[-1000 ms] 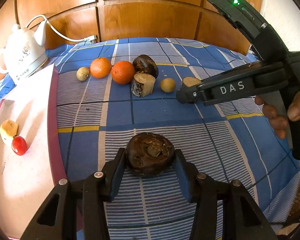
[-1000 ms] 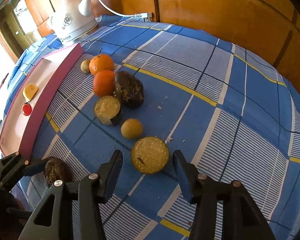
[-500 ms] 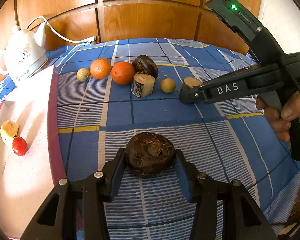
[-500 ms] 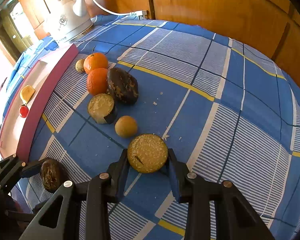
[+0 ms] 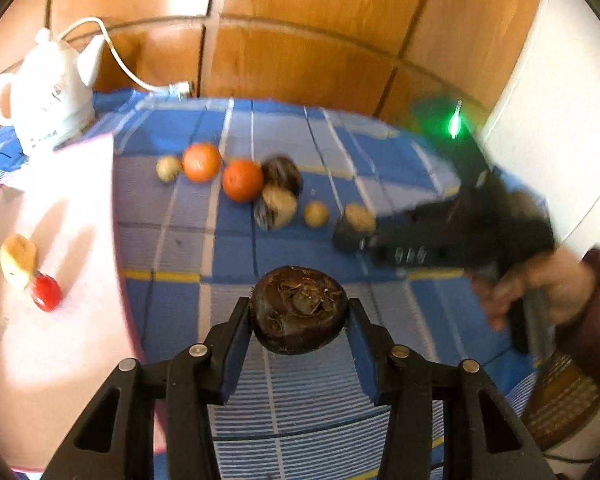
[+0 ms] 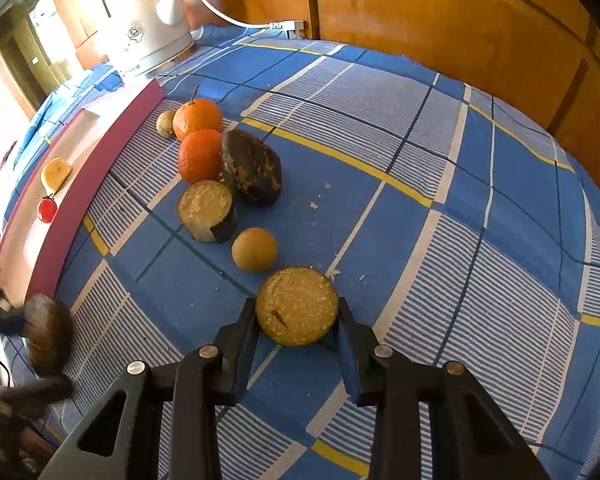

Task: Organize fruits
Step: 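Carry the dark brown fruit into the tray and open the left gripper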

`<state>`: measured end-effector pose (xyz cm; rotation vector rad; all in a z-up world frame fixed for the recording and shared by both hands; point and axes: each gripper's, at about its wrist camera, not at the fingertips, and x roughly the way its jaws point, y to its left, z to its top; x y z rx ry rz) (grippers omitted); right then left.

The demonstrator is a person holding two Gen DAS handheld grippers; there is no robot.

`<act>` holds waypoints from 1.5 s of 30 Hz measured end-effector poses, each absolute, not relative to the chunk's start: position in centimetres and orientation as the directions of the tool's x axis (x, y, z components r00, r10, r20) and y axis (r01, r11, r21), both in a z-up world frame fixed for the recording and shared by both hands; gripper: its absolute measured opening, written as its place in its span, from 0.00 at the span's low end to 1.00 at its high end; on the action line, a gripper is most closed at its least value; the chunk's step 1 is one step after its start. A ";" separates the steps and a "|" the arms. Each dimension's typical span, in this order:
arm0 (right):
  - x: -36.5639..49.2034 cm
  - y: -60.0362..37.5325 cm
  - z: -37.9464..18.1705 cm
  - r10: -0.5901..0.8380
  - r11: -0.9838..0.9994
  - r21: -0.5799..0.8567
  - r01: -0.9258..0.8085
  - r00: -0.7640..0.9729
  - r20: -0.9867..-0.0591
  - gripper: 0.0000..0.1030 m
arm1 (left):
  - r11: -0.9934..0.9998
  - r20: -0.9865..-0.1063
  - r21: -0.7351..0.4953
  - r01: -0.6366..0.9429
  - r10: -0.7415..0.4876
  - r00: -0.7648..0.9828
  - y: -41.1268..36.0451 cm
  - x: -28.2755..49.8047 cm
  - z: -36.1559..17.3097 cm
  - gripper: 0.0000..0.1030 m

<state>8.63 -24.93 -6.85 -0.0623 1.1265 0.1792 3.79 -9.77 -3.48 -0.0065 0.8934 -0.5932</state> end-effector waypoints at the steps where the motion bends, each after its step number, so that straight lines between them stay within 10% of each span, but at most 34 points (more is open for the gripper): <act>1: 8.6 -24.9 -6.8 0.109 0.984 0.038 -0.175 0.418 -0.902 0.36 | 0.842 -0.719 -0.260 0.473 -0.496 0.488 -9.3 4.0 -2.8 0.46; 25: 8.7 -24.3 -7.0 0.088 0.983 0.011 -0.181 0.424 -0.901 0.35 | 0.978 -0.802 -0.206 0.034 -0.188 0.567 2.7 19.1 -4.9 0.53; 45: 8.6 -24.2 -7.1 0.072 0.983 -0.011 -0.186 0.432 -0.899 0.35 | 0.999 -0.699 -0.040 -0.005 -0.025 0.715 1.1 8.6 -0.4 0.73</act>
